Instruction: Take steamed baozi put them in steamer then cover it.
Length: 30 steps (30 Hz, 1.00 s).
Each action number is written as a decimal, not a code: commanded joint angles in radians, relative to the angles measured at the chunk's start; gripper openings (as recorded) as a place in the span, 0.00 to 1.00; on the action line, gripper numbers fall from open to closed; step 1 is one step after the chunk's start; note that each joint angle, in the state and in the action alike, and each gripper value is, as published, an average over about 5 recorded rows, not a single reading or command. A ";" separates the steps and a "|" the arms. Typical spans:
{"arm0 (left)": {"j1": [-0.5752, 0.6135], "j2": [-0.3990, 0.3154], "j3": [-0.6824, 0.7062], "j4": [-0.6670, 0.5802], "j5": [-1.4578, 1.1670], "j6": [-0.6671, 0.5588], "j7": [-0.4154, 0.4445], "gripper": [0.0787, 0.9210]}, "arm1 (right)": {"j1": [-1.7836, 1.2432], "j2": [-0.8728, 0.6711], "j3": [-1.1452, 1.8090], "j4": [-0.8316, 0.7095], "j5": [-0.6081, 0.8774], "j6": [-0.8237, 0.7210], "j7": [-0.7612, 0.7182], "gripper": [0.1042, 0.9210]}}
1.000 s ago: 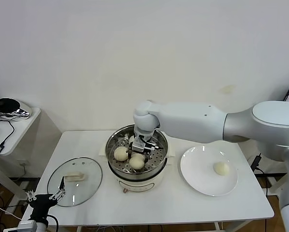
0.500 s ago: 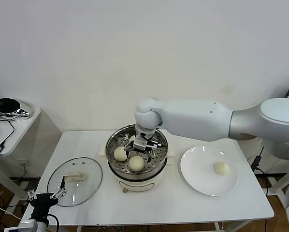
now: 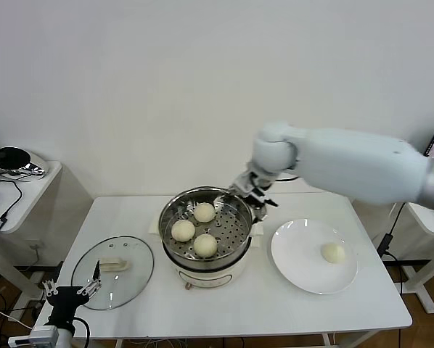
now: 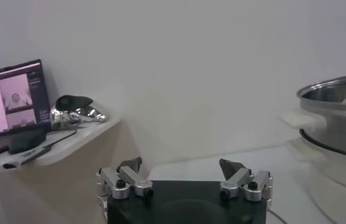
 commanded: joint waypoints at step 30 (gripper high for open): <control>0.019 -0.006 -0.003 -0.003 0.016 0.006 0.001 0.88 | -0.789 -0.210 0.633 -0.399 -0.445 0.099 -0.039 0.88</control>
